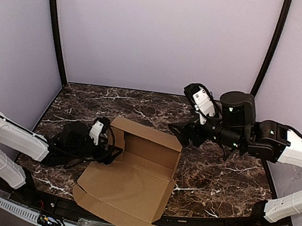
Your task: Fold the paper box
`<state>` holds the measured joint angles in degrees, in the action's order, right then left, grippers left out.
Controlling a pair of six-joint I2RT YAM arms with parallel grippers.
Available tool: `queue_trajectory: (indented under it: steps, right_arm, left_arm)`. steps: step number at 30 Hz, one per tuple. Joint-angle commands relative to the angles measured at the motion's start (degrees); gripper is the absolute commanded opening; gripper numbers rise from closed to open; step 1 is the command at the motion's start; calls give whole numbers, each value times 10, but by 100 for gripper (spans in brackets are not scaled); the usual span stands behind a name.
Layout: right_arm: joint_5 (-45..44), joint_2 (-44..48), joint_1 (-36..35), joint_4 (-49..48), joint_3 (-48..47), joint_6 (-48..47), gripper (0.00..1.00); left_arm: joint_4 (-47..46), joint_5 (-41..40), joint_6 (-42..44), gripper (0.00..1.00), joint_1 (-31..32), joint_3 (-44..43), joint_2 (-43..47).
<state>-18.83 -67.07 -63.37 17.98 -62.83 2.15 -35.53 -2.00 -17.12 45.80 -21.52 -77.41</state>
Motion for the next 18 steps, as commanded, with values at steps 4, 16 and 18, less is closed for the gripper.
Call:
queue_trajectory:
  steps: [4, 16, 18]
  right_arm:
    - [37, 17, 6, -13, -4, -5, 91]
    - [34, 29, 7, 20, 2, 26, 91]
    - [35, 25, 6, 23, 2, 30, 91]
  left_arm:
    - [-159, -5, 15, 85, -2, 15, -74]
    - [-248, 2, 19, 33, -2, -5, -173]
    - [-260, 1, 18, 21, -2, -5, -178]
